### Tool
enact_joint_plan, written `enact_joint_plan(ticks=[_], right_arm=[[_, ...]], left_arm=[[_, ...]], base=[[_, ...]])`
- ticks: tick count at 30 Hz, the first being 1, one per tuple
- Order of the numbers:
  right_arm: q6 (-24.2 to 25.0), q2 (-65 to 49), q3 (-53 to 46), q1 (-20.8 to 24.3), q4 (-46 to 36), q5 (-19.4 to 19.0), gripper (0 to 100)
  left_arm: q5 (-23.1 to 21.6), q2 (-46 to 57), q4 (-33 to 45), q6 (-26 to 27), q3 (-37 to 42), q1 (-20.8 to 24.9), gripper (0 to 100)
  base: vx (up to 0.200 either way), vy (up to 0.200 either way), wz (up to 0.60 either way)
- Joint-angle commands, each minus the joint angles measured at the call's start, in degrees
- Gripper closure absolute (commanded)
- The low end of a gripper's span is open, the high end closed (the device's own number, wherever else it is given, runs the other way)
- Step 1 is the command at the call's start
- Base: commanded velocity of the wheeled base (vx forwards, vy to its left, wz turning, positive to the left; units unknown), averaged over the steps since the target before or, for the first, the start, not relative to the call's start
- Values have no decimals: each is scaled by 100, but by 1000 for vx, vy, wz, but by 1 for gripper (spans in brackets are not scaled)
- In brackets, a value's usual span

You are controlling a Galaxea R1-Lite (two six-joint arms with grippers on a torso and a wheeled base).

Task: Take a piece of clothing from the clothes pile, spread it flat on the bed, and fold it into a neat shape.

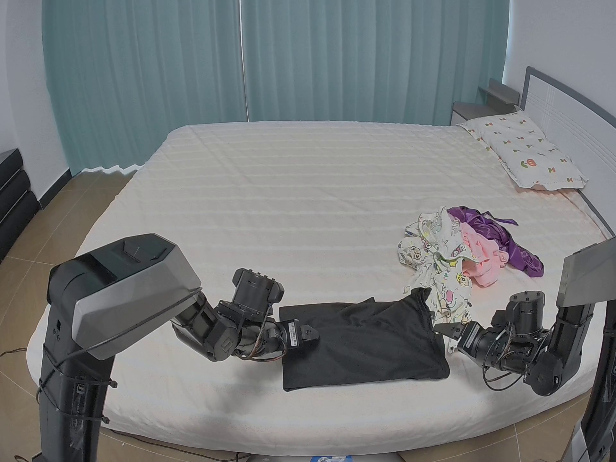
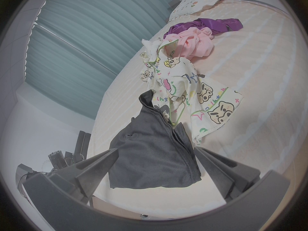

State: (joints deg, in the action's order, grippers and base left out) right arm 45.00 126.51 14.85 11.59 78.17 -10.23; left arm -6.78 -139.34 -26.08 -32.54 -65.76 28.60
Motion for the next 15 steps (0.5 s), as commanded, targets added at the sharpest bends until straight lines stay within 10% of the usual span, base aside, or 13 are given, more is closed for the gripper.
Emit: enact_joint_plan(ticks=[1,8,9,15], right_arm=[[0,40,-26,1,6,-6,0],[0,40,-26,1,6,-6,0],[0,40,-26,1,6,-6,0],[0,40,-35,1,6,-14,0]], left_arm=[[1,-111,6,2,-60,67,0],[1,-181,6,-7,-148,225,0],[1,-181,6,-7,-148,234,100],[1,-155,6,-42,-95,234,100]], base=[[0,0,0],[0,0,0],[0,0,0],[0,0,0]])
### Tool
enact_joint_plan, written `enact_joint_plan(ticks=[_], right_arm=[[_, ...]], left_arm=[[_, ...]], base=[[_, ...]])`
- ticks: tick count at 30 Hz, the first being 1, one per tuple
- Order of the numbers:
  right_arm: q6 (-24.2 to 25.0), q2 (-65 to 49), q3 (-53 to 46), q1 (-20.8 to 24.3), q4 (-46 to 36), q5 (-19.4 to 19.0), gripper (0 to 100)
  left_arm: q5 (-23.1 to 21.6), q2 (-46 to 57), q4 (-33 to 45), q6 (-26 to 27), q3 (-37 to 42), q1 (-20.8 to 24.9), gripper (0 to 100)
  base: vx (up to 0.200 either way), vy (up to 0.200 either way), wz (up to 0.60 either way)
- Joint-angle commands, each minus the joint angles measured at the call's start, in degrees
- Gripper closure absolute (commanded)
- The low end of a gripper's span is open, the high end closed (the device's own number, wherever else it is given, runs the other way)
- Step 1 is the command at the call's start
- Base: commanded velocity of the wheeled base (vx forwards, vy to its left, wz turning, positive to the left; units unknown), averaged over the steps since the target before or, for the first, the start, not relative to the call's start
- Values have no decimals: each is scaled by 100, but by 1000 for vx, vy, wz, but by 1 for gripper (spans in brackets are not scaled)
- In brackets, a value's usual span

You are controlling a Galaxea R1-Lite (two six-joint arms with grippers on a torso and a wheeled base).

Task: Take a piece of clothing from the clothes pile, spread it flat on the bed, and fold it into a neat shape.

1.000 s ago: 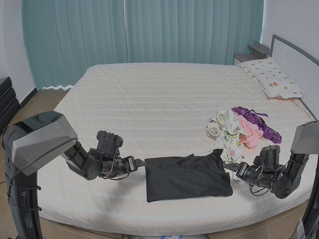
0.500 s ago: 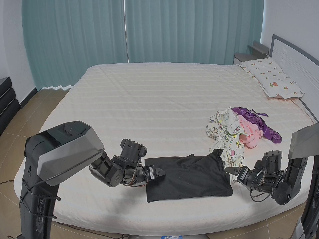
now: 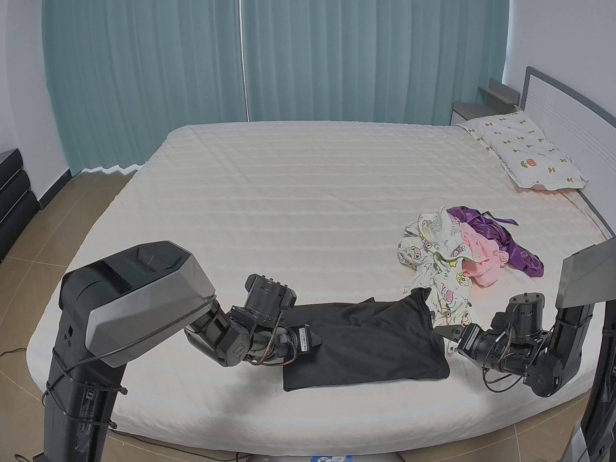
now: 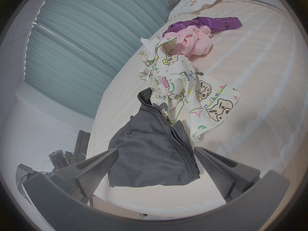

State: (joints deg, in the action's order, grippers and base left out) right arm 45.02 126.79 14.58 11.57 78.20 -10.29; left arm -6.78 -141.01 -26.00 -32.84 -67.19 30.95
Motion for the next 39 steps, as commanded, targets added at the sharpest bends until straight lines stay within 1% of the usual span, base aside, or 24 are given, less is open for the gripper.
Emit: enact_joint_plan(ticks=[1,5,11,12,17,28,39], right_arm=[[-2,12,-8,3,2,-8,0],[-2,12,-25,3,2,-79,0],[-2,12,-34,3,2,-79,0],[-2,12,-34,3,2,-79,0],[-2,12,-43,3,2,-79,0],[7,12,-43,12,2,-87,0],[7,12,-43,12,2,-114,0]], left_arm=[[1,21,-1,-12,66,-10,100],[10,74,-19,-12,189,-37,100],[19,135,-10,-108,233,-107,100],[19,170,-10,-214,286,-116,100],[10,346,-45,-231,514,-124,100],[10,574,-45,-223,857,-239,100],[10,794,-54,-223,1182,-502,100]], base=[[0,0,0],[0,0,0],[0,0,0],[0,0,0],[0,0,0],[0,200,0],[0,200,0]])
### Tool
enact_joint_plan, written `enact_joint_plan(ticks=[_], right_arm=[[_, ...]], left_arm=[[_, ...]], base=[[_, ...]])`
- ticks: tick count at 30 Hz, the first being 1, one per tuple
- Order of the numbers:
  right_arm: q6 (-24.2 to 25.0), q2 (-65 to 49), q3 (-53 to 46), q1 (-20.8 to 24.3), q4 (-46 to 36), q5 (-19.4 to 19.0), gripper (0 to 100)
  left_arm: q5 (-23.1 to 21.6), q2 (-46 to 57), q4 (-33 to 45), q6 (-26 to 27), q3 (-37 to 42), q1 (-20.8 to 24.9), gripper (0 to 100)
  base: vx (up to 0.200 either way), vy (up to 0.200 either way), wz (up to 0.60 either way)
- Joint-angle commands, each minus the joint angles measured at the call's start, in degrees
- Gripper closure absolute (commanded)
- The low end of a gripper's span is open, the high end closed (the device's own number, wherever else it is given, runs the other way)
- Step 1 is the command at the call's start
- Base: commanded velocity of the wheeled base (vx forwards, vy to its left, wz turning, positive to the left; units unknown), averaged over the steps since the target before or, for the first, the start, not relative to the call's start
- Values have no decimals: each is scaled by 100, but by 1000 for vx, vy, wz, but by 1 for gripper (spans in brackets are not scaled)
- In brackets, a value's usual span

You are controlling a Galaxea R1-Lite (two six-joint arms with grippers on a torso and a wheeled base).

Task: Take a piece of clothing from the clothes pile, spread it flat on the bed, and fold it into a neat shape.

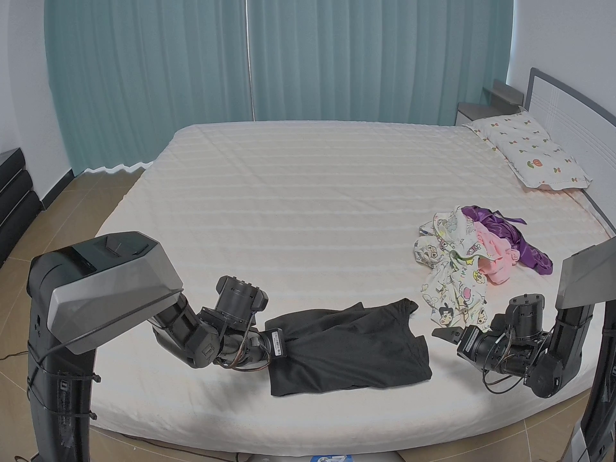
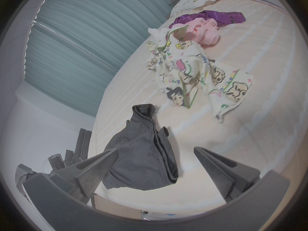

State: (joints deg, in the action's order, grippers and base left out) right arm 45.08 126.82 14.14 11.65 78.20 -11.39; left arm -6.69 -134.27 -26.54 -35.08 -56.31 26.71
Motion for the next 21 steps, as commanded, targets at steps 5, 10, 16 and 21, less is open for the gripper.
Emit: enact_joint_plan(ticks=[5,10,16,21], right_arm=[[1,10,1,4,2,-4,0],[1,18,10,4,2,-4,0],[45,10,19,12,2,-13,0],[45,10,27,12,2,-13,0]], left_arm=[[1,129,-9,-7,182,-166,100],[-7,146,-18,-7,296,-201,100],[-7,146,-27,-7,331,-263,100],[-7,129,-27,-16,375,-272,100]], base=[[0,200,0],[0,200,0],[0,133,0],[0,0,0]])
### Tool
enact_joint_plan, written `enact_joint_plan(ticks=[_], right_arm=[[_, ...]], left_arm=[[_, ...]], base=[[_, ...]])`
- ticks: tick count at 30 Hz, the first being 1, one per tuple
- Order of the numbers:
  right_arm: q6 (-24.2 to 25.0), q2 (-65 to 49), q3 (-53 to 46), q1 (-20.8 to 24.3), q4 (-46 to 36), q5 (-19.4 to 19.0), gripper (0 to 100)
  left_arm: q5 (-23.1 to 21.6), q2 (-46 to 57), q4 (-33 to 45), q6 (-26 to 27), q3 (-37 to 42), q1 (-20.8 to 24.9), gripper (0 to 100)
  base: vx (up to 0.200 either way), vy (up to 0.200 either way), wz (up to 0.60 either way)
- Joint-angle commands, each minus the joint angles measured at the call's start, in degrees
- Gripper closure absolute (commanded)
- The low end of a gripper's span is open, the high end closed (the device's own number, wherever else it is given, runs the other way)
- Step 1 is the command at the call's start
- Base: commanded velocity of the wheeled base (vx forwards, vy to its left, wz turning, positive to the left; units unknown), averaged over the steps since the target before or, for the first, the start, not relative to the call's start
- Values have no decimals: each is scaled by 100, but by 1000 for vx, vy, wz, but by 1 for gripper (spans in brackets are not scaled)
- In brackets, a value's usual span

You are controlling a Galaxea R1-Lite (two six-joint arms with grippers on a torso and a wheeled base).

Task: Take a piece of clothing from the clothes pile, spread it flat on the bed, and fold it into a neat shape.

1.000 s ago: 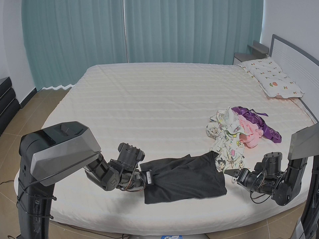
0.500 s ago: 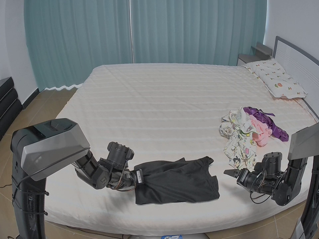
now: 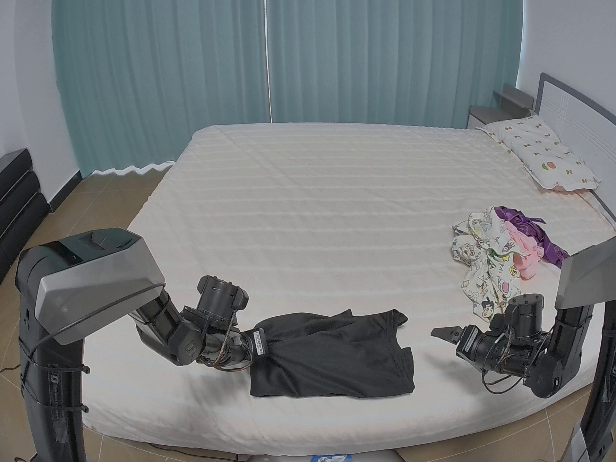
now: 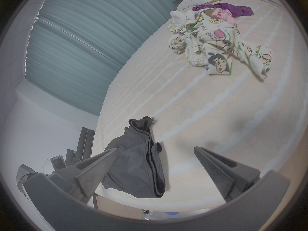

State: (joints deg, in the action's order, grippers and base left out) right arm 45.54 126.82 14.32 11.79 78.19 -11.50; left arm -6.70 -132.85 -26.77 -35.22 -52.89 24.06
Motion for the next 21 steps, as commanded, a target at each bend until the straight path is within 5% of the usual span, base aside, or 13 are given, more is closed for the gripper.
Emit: enact_joint_plan(ticks=[1,8,21], right_arm=[[-2,10,9,-1,3,-2,0],[-2,10,9,-1,3,-63,0],[-2,10,9,-1,3,-72,0]], left_arm=[[3,-4,-4,-3,34,-7,100],[3,23,-4,-3,42,-7,100],[3,5,-4,-3,-2,-69,100]], base=[[0,0,0],[-171,0,0],[0,0,0]])
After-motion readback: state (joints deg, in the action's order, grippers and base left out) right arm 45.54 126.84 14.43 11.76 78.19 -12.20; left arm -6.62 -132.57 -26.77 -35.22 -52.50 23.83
